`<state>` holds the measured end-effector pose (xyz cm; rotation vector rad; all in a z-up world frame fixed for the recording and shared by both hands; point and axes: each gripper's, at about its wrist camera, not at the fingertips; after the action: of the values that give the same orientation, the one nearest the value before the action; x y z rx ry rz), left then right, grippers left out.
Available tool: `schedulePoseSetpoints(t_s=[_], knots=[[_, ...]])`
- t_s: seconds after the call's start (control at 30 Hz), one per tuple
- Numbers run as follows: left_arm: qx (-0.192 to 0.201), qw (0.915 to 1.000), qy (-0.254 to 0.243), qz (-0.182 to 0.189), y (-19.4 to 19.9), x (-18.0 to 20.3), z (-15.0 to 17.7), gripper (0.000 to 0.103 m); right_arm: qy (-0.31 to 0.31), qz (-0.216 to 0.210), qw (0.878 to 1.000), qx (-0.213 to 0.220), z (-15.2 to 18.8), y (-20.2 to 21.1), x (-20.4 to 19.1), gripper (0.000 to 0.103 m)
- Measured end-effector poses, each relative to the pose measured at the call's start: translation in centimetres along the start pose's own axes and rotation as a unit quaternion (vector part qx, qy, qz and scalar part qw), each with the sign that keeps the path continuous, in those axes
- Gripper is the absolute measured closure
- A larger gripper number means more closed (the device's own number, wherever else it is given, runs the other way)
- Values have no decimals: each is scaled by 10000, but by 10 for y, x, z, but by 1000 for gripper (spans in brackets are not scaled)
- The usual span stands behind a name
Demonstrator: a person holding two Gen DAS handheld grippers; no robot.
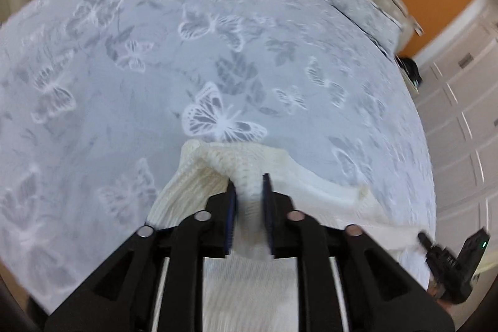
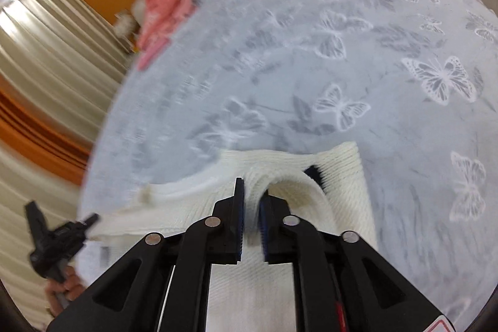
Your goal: Fold small clothes
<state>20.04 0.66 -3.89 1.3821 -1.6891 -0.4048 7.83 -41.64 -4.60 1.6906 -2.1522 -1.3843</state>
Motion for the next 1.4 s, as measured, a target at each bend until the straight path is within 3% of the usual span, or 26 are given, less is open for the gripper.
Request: schedulePoseSetpoints(t_s=[0.07,0.1,0.13,0.17,0.23,0.33,0.37,0.4,0.43,0.47,0.5,0.53,0.57,0.63,0.67,0.73,0.83,0.9,1.0,1.07,1.13,1.2,1.4], knots=[[-88,9995,242,-165,-14,-10,2,71,-10,227,9997,84,-1,-7,7,88],[-35,9994,302,-152,-14,-14,0,66,-151,138,9996,201,-2,-2,11,86],[130,9995,267,-147,-6,-16,-4,59,-320,12,9983,492,-5,12,16,81],[317,9992,152,-214,6,-16,-7,53,-361,26,9967,729,-6,23,19,71],[580,9982,-80,-119,29,-13,-9,42,-163,118,9935,1123,-3,47,16,70],[546,9946,-855,205,43,13,3,29,612,-10,9962,617,14,35,-11,72],[455,9941,-957,220,38,18,7,29,872,-66,9952,429,24,20,-22,80],[246,9933,-1102,238,23,27,13,29,990,-83,9946,311,29,10,-28,97],[141,9930,-1164,168,10,30,17,29,1064,-51,9942,151,33,-4,-31,103],[5,9927,-1201,-58,-10,30,20,30,1072,4,9942,-77,37,-19,-29,103],[-85,9924,-1197,-269,-23,27,21,33,1078,413,9928,-312,40,-39,-17,103],[-227,9914,-1163,-553,-38,19,22,40,1069,782,9906,-354,43,-47,-4,103],[-352,9908,-1057,-765,-48,9,21,46,911,865,9915,-326,42,-49,12,103],[-118,9937,-782,-799,-48,-10,10,48,489,738,9957,-274,36,-37,31,103],[127,9903,-804,-1126,-42,-17,2,45,539,761,9952,-299,34,-34,29,103],[370,9876,-746,-1335,-36,-28,-10,40,914,826,9919,-318,32,-27,11,103],[301,9929,-331,-1106,-34,-38,-25,38,1258,1062,9863,-125,20,-29,-7,94],[111,9946,-249,-997,-35,-34,-27,37,1029,1208,9873,-23,9,-35,3,77],[-118,9955,-441,-835,-27,-26,-20,31,717,1309,9885,-245,2,-42,20,75],[-174,9950,-603,-777,-9,-27,-6,26,706,1217,9898,-226,8,-21,22,75],[-187,9955,-620,-692,11,-35,9,25,793,1050,9912,-155,23,11,24,73],[-388,9956,-581,-632,31,-50,31,24,778,812,9934,-204,49,41,27,62],[-859,9951,-181,-460,51,-80,87,23,756,500,9939,-634,125,83,38,60]])
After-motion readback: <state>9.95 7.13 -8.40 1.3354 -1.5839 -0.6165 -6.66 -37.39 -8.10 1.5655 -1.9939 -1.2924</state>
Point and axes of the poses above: each gripper's, at about its wrist camera, not at the fingertips, and y roughly against the way its jaws point, x to its right, z to its underside, and after that the axes turned 11 degrees about x, right-handed
